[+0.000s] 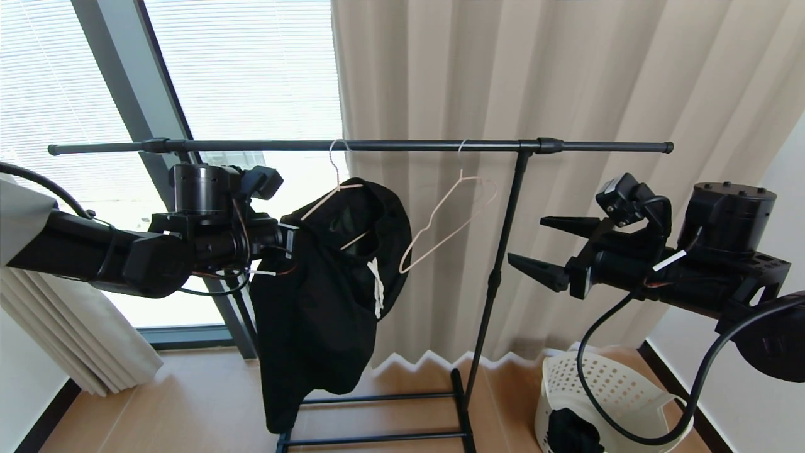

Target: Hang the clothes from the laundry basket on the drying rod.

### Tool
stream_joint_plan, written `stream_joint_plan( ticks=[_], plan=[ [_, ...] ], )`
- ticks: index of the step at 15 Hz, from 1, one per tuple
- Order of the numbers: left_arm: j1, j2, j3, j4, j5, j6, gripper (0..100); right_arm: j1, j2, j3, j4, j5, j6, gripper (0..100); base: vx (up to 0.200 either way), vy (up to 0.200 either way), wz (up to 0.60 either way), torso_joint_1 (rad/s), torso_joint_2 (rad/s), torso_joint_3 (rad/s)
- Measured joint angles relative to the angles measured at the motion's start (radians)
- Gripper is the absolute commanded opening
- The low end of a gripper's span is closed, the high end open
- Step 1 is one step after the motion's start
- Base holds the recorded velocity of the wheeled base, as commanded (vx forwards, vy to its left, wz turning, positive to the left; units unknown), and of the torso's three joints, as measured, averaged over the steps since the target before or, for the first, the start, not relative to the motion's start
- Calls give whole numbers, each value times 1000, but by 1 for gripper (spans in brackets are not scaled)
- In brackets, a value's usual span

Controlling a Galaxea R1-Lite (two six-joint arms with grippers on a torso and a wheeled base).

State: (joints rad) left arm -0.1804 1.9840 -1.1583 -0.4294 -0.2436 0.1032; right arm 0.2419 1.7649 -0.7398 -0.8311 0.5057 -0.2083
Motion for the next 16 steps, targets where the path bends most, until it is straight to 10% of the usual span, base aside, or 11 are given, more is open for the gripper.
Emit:
stream_joint_plan(
  ticks=[16],
  plan=[
    [-19, 186, -268, 2, 41, -121, 0, -1, 25, -7, 0, -6, -2, 100, 0, 0, 0, 0, 0, 0]
  ],
)
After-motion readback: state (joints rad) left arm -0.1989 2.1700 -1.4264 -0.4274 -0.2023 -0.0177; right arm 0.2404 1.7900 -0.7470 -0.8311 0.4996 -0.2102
